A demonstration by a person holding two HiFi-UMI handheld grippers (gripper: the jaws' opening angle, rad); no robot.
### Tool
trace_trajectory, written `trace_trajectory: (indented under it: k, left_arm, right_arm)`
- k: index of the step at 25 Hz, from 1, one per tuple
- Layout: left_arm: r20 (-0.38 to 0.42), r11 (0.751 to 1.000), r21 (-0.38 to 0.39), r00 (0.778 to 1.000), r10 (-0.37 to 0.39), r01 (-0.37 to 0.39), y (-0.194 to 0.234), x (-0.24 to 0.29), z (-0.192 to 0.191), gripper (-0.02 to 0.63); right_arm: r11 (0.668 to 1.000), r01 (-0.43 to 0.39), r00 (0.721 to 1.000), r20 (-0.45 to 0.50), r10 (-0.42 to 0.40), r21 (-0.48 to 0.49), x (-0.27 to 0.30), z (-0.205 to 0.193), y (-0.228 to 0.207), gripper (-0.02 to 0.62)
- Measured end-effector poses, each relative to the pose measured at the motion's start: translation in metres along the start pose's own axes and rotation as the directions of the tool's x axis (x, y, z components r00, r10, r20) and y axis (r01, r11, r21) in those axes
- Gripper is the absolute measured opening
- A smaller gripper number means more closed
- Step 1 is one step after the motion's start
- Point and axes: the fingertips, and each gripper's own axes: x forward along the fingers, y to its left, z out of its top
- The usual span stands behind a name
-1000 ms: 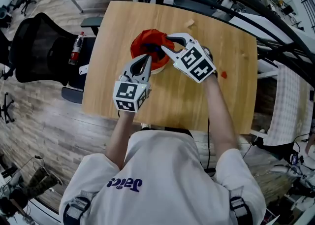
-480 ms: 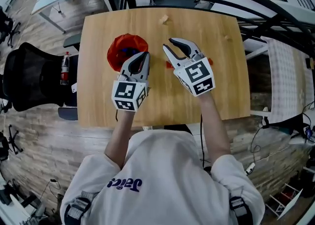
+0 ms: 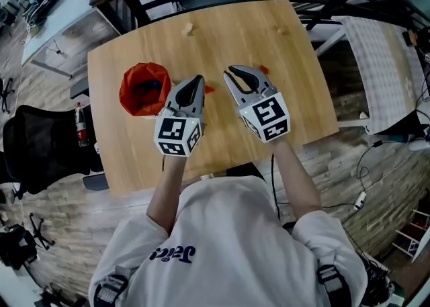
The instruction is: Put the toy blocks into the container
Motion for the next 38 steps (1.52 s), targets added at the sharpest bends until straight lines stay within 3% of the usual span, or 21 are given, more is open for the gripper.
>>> trace_trajectory:
  k: [8, 19, 27, 32, 38]
  left_arm:
    - [-0.051, 0.991, 0.015, 0.99, -0.13, 0.131, -0.051, 0.047, -0.017, 0.014]
    - [-0.154, 0.964, 0.037, 0.954, -0.256, 0.265, -0.097, 0.101, -0.052, 0.014]
    - [-0.202, 0.944, 0.016, 0.926, -0.319, 0.329, -0.113, 0.136, -0.079, 0.014]
    - [-0.239, 0.935, 0.026, 0.91, -0.338, 0.354, -0.113, 0.164, -0.102, 0.014]
    - [-0.27, 0.929, 0.001, 0.894, -0.356, 0.37, -0.109, 0.193, -0.133, 0.014]
  right_arm:
    - [0.99, 0.123, 0.991, -0.055, -0.119, 0.07, -0.044, -0.05, -0.053, 0.048]
    - [0.992, 0.12, 0.966, -0.236, -0.107, 0.04, -0.077, -0.128, -0.099, 0.046]
    - [0.999, 0.021, 0.928, -0.371, -0.03, -0.029, -0.08, -0.169, -0.136, 0.046]
    - [0.99, -0.097, 0.883, -0.468, 0.038, -0.102, -0.065, -0.195, -0.159, 0.048]
    - [0.968, -0.223, 0.823, -0.555, 0.121, -0.119, -0.033, -0.227, -0.176, 0.048]
